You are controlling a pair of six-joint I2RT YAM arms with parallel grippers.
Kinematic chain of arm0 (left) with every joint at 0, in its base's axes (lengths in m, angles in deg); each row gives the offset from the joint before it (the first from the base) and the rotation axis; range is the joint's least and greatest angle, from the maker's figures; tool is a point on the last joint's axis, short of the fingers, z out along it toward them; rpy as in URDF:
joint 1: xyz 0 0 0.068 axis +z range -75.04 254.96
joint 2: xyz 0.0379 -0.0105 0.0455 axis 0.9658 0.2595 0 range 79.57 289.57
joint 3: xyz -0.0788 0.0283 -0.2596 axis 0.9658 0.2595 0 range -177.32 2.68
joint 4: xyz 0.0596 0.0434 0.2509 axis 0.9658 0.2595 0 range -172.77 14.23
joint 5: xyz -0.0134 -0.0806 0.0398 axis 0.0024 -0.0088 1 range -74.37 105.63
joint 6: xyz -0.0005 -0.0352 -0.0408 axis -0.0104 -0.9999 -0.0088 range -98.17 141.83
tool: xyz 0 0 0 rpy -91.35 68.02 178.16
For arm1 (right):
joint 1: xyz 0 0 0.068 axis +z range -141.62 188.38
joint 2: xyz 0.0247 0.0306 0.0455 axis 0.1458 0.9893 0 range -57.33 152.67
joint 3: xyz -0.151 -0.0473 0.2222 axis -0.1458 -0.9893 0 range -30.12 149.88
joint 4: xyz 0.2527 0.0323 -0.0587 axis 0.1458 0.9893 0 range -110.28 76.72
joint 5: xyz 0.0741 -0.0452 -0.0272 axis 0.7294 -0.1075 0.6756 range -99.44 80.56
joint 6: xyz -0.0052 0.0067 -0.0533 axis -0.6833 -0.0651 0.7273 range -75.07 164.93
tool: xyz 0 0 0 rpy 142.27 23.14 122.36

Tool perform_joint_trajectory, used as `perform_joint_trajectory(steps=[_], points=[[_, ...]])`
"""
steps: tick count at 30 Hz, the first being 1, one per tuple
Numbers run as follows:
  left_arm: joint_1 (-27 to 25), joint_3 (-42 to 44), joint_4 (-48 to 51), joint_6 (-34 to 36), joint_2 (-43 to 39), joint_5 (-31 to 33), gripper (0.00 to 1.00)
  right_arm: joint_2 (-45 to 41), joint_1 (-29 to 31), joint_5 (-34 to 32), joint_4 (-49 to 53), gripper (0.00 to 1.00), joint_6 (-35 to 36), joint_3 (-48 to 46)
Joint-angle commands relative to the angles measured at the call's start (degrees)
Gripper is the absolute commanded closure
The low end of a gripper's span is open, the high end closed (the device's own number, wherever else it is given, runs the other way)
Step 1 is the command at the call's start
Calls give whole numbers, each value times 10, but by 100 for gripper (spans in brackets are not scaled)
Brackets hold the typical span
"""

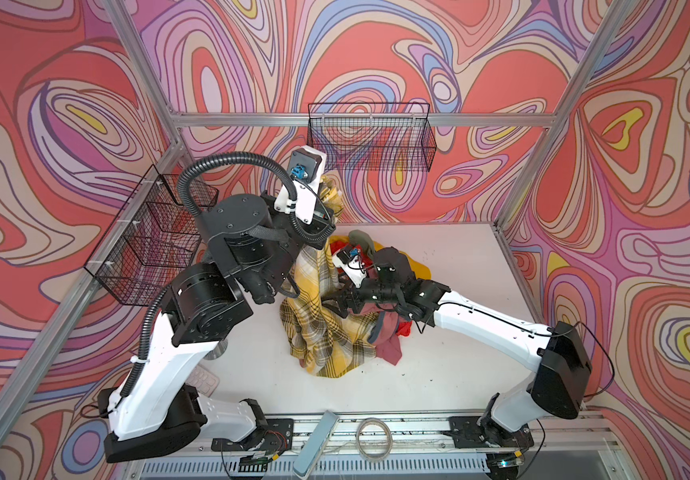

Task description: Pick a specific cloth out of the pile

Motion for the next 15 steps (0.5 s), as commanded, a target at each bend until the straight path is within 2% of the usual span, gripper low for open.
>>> perform_joint_trajectory(steps=[1,4,6,13,15], points=[[22,9,-9,-33,-22,-3,100,-21,1,9,-41,3,-4,-19],[49,29,-8,-63,-40,-27,100,-38,0,-36,-48,3,6,-45],[51,47,-23,-74,-49,-45,100,-12,1,-47,-57,6,18,-39],[52,64,-31,-101,-62,-66,100,99,10,5,-159,24,11,26],[53,81,-44,-107,-73,-71,100,122,14,0,-174,33,16,36]])
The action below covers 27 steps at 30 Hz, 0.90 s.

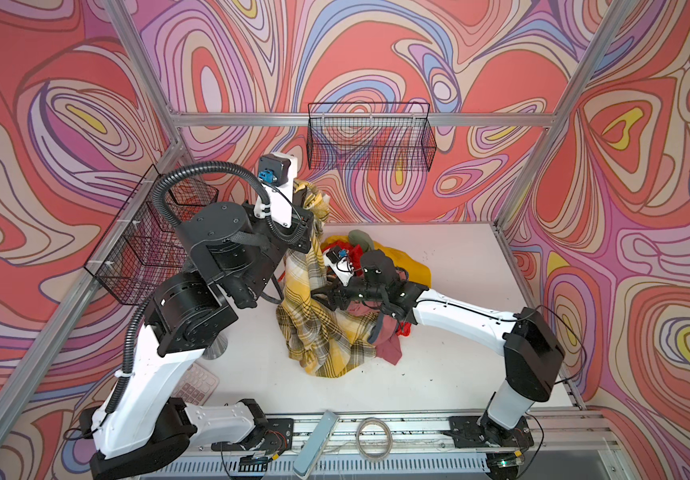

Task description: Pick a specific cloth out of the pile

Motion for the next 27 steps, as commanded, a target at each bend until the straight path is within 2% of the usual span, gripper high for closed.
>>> perform_joint_trajectory(steps=[1,5,7,11,14,16,20,22,27], points=[[3,14,-43,-24,-22,-21,100,30,9,10,-56,42,3,28],[4,27,-37,-29,-34,-10,100,31,9,8,-63,84,-3,32],[10,40,-29,-33,-47,6,100,12,9,-5,-46,100,-1,27],[28,71,6,-53,-66,59,100,-49,7,-36,18,100,8,40],[44,106,36,-69,-76,109,100,-64,5,-62,94,100,-3,98],[62,136,55,-93,-87,120,95,-65,3,-77,127,100,-14,143],[103,191,88,-133,-105,107,69,-59,-10,-87,155,100,-44,214],[121,215,112,-145,-104,100,48,-49,-27,-61,166,100,-76,250],[129,256,159,-165,-92,78,29,-32,-57,-27,169,100,-133,301]])
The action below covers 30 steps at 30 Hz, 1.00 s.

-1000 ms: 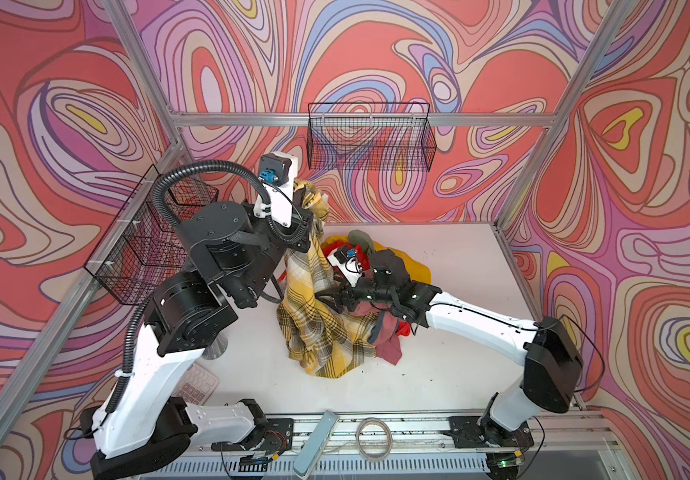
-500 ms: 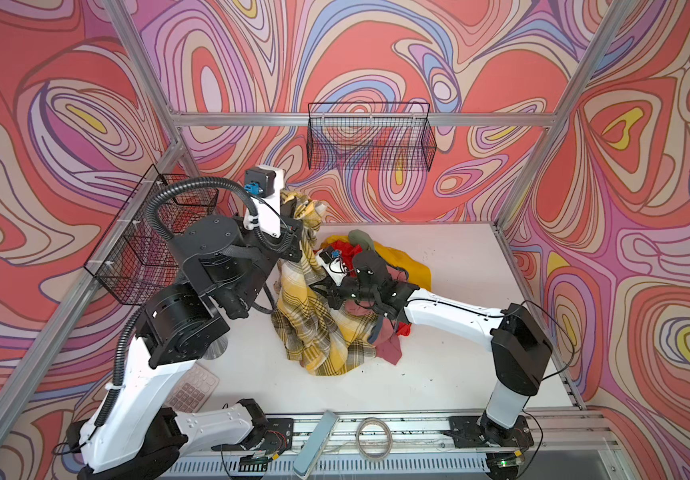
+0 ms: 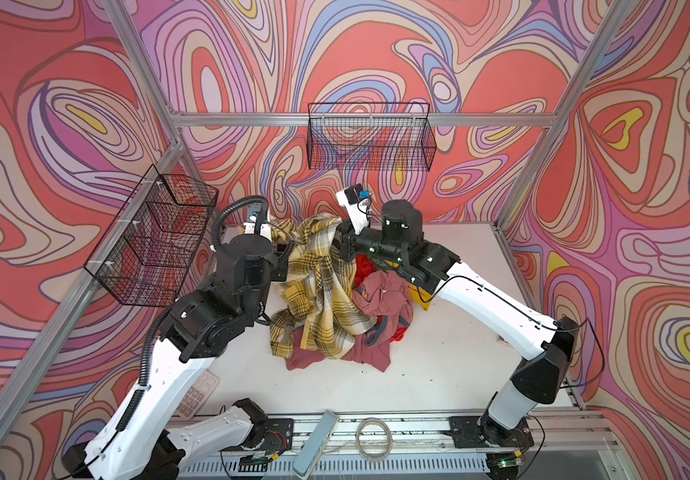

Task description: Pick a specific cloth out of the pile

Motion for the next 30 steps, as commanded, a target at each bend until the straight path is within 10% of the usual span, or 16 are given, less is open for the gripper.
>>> perform_joint_trajectory(steps=[1,15,30], points=[[3,24,45,-33,-4,-33,25,7,-18,29,-14,100,-52,33],[3,157,-79,-10,-98,-305,0,78,-33,112,-140,100,-174,94],[3,172,-298,6,41,-227,0,30,-23,115,-151,100,-216,46]])
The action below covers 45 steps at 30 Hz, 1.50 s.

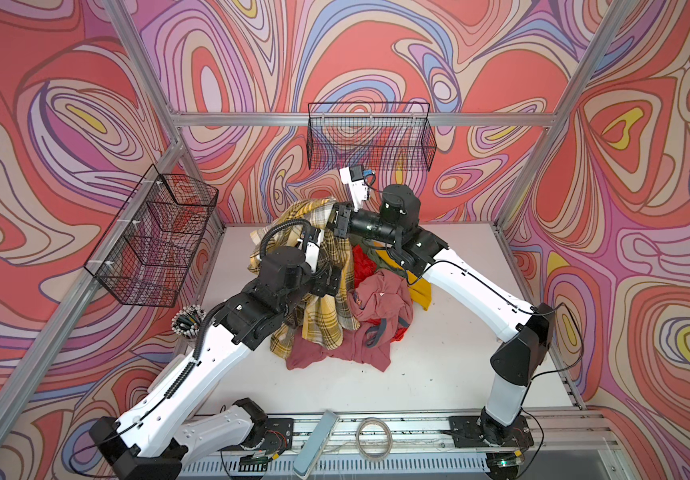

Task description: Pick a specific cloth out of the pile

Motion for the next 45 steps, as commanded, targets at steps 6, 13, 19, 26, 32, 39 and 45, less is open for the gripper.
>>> perform_joint_trajectory(steps=[6,13,19,26,32,39,45], points=[[2,-5,-159,2,59,47,5,-87,4,-6,-46,100,-18,-70],[2,-13,-203,12,80,3,82,-119,-12,-14,-9,100,-9,-114],[2,-39,-162,23,45,-6,100,-161,-45,-49,30,98,20,-178],[2,-106,-62,42,-17,45,100,-177,-47,-77,111,39,95,-216],[2,-166,0,40,-43,55,100,-214,-46,-90,122,17,176,-317],[2,-188,62,31,-73,114,100,-217,-11,-99,164,24,303,-414],[2,-215,93,72,-96,190,100,-186,34,-108,155,24,357,-450]])
